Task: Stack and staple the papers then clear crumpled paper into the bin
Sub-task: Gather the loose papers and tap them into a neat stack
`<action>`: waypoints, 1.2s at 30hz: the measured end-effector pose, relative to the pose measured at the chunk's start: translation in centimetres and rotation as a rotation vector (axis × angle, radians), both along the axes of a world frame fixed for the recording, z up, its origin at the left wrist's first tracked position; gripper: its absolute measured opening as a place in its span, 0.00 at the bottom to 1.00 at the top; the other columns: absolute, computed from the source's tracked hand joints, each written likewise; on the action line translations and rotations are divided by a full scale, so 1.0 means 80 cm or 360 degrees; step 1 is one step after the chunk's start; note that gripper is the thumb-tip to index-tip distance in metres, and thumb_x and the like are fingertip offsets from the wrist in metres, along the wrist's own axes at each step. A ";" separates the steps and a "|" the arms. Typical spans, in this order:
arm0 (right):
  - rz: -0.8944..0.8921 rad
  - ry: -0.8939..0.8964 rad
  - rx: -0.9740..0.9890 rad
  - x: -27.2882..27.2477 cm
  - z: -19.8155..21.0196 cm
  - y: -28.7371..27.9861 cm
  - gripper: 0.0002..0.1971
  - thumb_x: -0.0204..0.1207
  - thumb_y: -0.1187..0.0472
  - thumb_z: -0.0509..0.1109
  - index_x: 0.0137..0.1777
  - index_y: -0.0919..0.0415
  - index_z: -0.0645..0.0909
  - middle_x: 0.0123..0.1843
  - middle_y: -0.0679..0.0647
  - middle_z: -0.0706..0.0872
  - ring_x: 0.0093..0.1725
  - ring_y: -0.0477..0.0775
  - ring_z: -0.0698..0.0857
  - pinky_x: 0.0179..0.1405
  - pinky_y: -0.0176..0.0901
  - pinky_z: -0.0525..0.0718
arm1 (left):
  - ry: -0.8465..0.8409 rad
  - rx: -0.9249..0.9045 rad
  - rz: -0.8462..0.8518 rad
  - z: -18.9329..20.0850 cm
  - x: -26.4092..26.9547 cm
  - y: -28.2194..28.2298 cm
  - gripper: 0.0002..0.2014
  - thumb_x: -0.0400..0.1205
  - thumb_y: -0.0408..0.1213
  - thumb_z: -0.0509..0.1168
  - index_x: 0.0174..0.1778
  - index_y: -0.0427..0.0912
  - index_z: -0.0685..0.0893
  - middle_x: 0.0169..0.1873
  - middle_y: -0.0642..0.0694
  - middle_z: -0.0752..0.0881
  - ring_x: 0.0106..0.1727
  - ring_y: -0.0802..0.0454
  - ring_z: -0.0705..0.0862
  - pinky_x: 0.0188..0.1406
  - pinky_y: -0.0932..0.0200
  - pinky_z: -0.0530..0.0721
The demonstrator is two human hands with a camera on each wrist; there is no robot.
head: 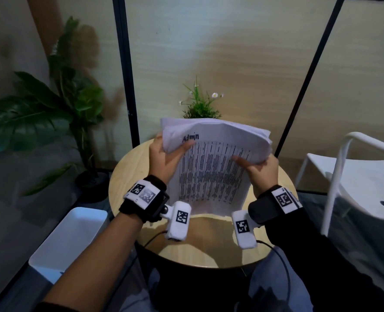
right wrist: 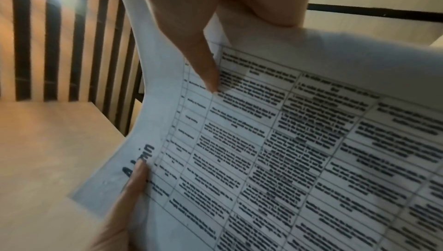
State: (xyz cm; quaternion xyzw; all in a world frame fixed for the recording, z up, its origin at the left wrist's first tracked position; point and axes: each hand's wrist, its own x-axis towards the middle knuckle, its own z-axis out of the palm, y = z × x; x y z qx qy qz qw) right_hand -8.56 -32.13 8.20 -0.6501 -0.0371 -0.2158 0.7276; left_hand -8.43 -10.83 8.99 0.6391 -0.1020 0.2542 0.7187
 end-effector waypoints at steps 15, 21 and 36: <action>0.0052 0.0071 0.0031 -0.005 -0.001 -0.006 0.25 0.60 0.74 0.80 0.56 0.61 0.79 0.50 0.57 0.87 0.48 0.53 0.87 0.47 0.46 0.89 | 0.0110 0.0110 -0.0138 -0.013 -0.005 0.011 0.19 0.73 0.29 0.73 0.60 0.34 0.80 0.49 0.47 0.88 0.48 0.63 0.88 0.46 0.66 0.87; -0.0050 0.0355 -0.0151 0.001 -0.066 0.005 0.25 0.64 0.81 0.73 0.62 0.68 0.76 0.53 0.61 0.85 0.54 0.62 0.85 0.50 0.48 0.85 | 0.0472 0.0404 -0.0115 -0.075 0.005 0.013 0.18 0.73 0.25 0.73 0.58 0.29 0.80 0.46 0.41 0.85 0.50 0.45 0.84 0.57 0.48 0.85; 0.0080 0.0101 -0.0201 0.005 -0.035 -0.001 0.18 0.68 0.72 0.77 0.57 0.65 0.78 0.50 0.57 0.87 0.46 0.50 0.86 0.48 0.43 0.88 | 0.0343 -0.0134 0.0041 -0.032 0.007 0.017 0.10 0.75 0.26 0.71 0.48 0.44 0.82 0.42 0.52 0.85 0.41 0.62 0.87 0.40 0.69 0.86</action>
